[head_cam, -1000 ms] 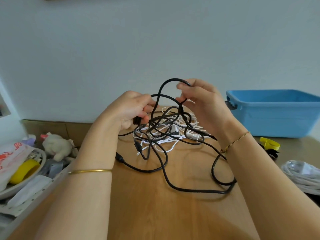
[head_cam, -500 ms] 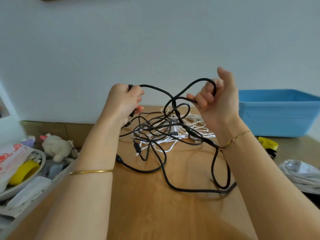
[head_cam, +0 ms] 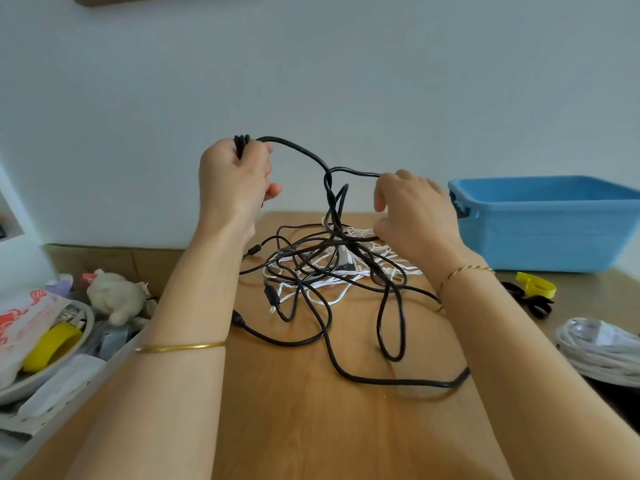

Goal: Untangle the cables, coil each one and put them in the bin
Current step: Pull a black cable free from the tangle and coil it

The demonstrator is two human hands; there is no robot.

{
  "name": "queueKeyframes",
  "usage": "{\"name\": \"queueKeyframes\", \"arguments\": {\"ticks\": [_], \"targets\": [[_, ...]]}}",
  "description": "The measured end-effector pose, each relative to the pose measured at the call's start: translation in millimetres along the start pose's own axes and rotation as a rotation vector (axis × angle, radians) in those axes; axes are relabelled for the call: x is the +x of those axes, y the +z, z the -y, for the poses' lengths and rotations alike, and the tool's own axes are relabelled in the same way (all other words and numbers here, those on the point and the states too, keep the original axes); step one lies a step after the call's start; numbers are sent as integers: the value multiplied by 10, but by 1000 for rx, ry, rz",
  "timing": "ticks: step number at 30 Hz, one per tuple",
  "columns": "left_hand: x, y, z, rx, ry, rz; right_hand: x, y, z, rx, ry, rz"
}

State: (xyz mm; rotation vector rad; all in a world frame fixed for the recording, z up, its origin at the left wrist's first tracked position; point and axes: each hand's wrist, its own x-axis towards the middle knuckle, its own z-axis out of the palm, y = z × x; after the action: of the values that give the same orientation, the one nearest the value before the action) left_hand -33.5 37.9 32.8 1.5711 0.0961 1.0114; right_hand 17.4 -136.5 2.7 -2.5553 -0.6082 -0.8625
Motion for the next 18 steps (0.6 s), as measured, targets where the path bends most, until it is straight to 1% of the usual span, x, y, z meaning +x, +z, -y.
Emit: {"name": "queueKeyframes", "arguments": {"ticks": [3, 6, 8, 11, 12, 14, 15, 16, 18], "targets": [[-5, 18, -29, 6, 40, 18, -10, 77, -22, 14, 9, -34], [-30, 59, -50, -6, 69, 19, -13, 131, -100, 52, 51, -1], [-52, 96, -62, -4, 90, 17, -34, 178, -178, 196, 144, 39], [-66, 125, -72, 0, 108, 11, -56, 253, -268, 491, 312, 130], [-69, 125, -62, 21, 102, 24, -53, 266, -286, 556, 362, 175], [-78, 123, -21, 127, 64, 103, -37, 268, -320, 596, 419, 220], [-81, 119, 5, 191, 43, 157, -20, 258, -328, 604, 435, 203], [-86, 117, 30, 250, 34, 202, -4, 226, -314, 622, 440, 151], [-95, 118, 66, 357, 43, 254, 22, 109, -208, 677, 376, -31]]}}
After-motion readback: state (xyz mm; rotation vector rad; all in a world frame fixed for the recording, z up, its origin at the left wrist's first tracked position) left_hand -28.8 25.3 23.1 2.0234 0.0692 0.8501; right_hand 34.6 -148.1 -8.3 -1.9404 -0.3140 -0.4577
